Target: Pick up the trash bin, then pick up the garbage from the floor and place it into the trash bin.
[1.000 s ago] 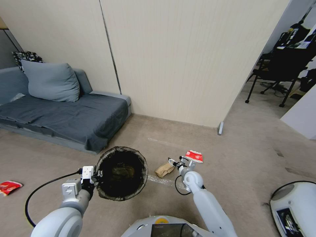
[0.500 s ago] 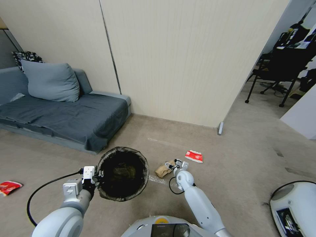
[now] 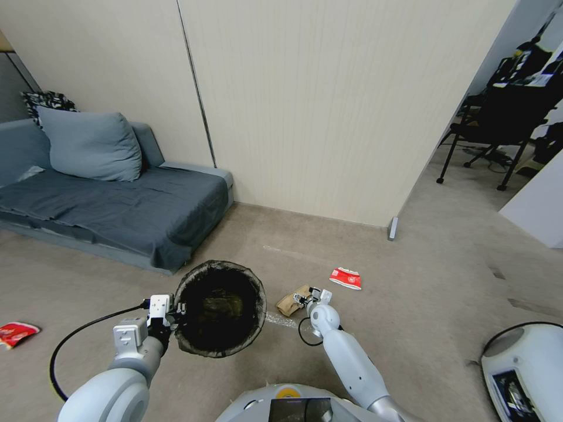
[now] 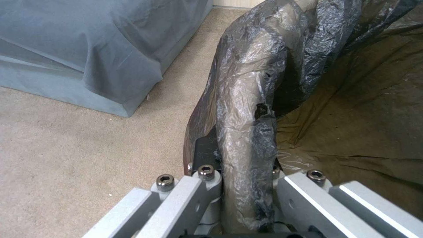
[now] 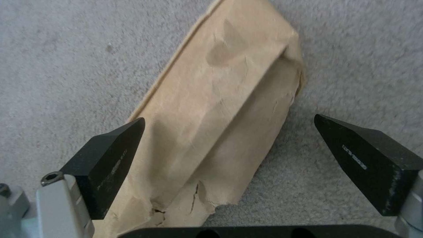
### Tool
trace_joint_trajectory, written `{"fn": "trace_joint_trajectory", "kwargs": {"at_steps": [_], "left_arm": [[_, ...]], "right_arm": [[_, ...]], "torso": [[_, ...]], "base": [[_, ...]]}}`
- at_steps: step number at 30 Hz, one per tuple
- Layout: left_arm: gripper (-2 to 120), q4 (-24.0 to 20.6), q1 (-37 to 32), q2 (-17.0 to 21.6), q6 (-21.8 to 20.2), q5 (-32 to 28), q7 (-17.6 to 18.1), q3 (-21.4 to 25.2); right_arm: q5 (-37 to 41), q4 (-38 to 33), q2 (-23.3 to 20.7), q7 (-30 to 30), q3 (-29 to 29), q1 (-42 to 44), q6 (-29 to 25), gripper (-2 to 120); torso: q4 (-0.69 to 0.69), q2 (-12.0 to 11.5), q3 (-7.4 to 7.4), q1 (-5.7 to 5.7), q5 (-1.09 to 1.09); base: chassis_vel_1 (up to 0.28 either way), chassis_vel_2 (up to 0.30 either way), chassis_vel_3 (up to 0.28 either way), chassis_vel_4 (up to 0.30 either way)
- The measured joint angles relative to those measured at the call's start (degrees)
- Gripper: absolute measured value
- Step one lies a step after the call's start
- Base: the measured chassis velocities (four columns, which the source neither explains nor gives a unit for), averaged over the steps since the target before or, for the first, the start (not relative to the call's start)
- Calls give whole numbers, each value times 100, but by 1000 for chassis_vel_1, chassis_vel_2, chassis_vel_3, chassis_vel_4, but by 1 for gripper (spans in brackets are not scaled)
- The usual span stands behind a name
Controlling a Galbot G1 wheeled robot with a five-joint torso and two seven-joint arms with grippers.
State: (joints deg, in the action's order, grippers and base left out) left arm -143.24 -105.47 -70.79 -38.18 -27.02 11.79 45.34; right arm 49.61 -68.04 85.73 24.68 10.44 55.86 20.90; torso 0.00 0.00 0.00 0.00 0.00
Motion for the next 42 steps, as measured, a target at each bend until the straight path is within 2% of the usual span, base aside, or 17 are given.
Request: {"fn": "trace_joint_trajectory", "kwargs": {"at_steps": [14,15,17,19,23,26,27,29,30,32,34,35,37,42], "left_arm": [[2,0,-29,-5,0,6,0,-15],[2,0,-32,-8,0,8,0,-16],[2,0,-39,-11,0,9,1,-16],[2,0,-56,-15,1,10,1,-18],[2,0,-69,-18,7,11,1,-18],[2,0,-73,-17,10,11,1,-23],[2,0,-73,-17,10,11,1,-23],[2,0,-74,-16,12,10,-1,-25],[2,0,-74,-16,12,10,-1,-25],[2,1,-75,-15,12,11,1,-23],[2,0,-75,-12,12,7,-2,-23],[2,0,-75,-12,12,7,-2,-23],[2,1,-66,-11,13,7,-1,-22],[2,1,-54,-9,14,3,-3,-22]], "right_arm": [[-140,456,226,-121,100,-105,-144,99],[-170,485,244,-135,110,-109,-169,93],[-196,503,257,-147,122,-109,-191,91],[-224,516,264,-193,146,-103,-215,80],[-244,500,278,-205,158,-76,-216,73],[-291,466,314,-213,161,-39,-219,61],[-291,466,314,-213,161,-39,-219,61],[-303,438,334,-238,132,-27,-214,52],[-304,431,334,-238,126,-22,-213,51],[-306,415,333,-239,122,-14,-209,48],[-302,392,338,-243,99,-3,-202,40],[-302,392,338,-243,99,-3,-202,40],[-304,398,348,-244,99,-6,-201,33],[-309,405,357,-252,92,-21,-203,19]], "torso": [[0,0,-1,0,0],[0,0,-1,0,-1],[-1,1,-1,-1,-2],[-2,1,-1,-1,-2],[-6,1,-1,-1,-5],[-4,1,-1,-1,-5],[-4,1,-1,-1,-5],[5,0,0,-1,10],[6,0,0,-1,9],[5,0,0,0,3],[5,0,0,-1,8],[5,0,0,-1,8],[2,0,0,-1,1],[2,0,0,-1,2]], "base": [[0,0,0,0],[0,0,0,0],[0,0,0,0],[0,0,0,0],[0,0,0,0],[0,0,0,0],[0,0,0,0],[0,0,0,0],[0,0,0,0],[0,0,0,0],[0,0,0,0],[0,0,0,0],[0,0,0,0],[0,0,0,0]]}}
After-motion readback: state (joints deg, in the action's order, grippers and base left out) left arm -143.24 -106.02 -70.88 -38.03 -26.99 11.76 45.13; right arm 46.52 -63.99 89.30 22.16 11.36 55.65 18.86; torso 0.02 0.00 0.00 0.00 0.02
